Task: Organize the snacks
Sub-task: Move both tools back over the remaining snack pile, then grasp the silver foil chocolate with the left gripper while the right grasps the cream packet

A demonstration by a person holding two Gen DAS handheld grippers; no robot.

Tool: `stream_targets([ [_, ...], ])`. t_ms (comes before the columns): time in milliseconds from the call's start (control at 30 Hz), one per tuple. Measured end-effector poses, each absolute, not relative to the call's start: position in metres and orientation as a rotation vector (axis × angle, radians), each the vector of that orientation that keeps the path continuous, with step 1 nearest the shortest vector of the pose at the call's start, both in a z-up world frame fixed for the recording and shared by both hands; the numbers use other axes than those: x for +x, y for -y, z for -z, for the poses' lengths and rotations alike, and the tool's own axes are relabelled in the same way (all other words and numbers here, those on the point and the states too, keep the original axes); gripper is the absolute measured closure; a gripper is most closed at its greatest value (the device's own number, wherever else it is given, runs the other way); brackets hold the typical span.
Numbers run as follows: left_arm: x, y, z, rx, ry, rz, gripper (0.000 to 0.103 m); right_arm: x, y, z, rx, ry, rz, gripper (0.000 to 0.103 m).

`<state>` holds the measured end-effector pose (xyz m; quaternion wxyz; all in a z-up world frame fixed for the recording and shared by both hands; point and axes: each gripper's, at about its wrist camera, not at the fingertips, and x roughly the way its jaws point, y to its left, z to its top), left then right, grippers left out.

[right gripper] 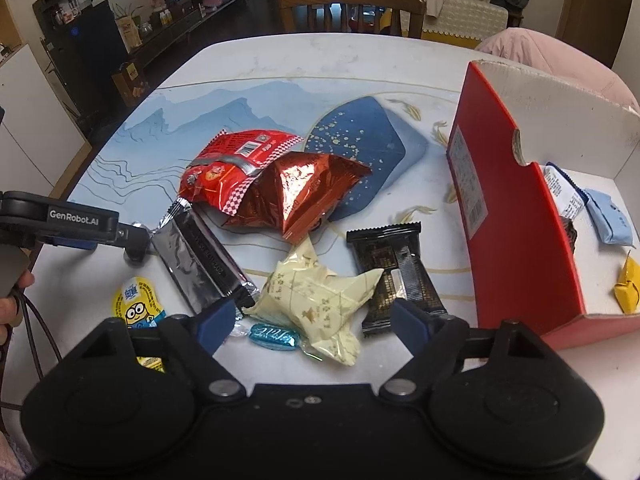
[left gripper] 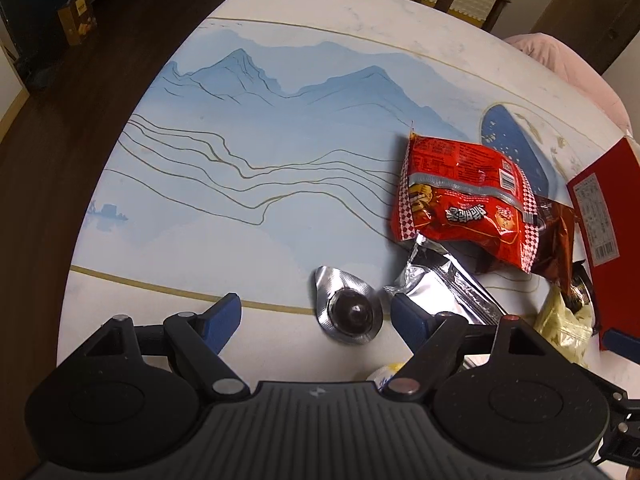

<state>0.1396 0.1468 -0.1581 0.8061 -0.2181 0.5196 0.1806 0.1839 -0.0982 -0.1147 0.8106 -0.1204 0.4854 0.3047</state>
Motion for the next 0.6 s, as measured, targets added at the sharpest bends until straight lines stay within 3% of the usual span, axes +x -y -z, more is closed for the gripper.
stream_targets([
  [300, 0.143, -0.132, 0.159, -0.382, -1.115, -0.414, 0.028, 0.188, 0.092, 0.124, -0.254, -1.068, -0.638, 0.029],
  [600, 0.144, -0.119, 0.157, -0.295, -1.101, -0.394, 0.051, 0.185, 0.087, 0.128, -0.274, -1.055, -0.644, 0.043],
])
